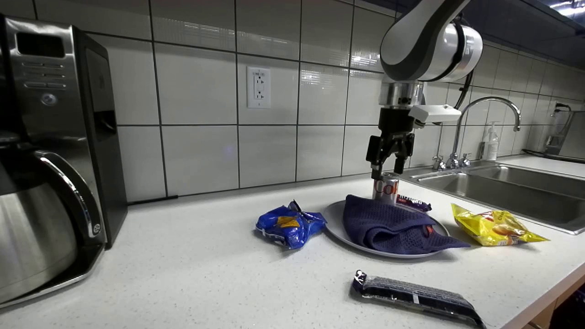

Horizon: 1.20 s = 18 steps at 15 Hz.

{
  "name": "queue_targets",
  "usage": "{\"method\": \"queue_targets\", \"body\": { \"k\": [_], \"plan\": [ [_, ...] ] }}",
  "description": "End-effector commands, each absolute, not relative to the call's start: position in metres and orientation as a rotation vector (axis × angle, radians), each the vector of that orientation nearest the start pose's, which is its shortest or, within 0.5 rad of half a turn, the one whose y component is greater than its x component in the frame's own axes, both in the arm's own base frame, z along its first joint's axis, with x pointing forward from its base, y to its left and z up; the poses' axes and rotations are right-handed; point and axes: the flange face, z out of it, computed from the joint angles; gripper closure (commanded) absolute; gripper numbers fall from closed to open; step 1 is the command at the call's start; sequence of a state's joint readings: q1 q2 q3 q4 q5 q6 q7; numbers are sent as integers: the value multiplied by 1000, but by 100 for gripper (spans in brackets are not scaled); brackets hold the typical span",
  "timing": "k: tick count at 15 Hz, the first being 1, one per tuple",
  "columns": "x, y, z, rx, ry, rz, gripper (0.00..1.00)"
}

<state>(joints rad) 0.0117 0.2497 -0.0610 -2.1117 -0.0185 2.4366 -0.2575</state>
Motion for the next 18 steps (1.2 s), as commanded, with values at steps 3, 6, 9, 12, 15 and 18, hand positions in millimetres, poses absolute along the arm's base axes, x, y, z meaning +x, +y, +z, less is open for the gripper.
{"method": "queue_targets", "body": {
  "k": [3, 6, 9, 12, 15, 18],
  "plan": [
    [585, -29, 291, -3122, -300, -163, 0],
    [585, -31, 282, -3115, -279, -162, 0],
    [585, -30, 278, -3112, -268, -162, 0],
    [584, -26, 276, -3102, -270, -153, 0],
    [584, -20, 274, -3093, -268, -150, 25],
    [584, -18, 275, -3090, -266, -147, 44]
  ]
}}
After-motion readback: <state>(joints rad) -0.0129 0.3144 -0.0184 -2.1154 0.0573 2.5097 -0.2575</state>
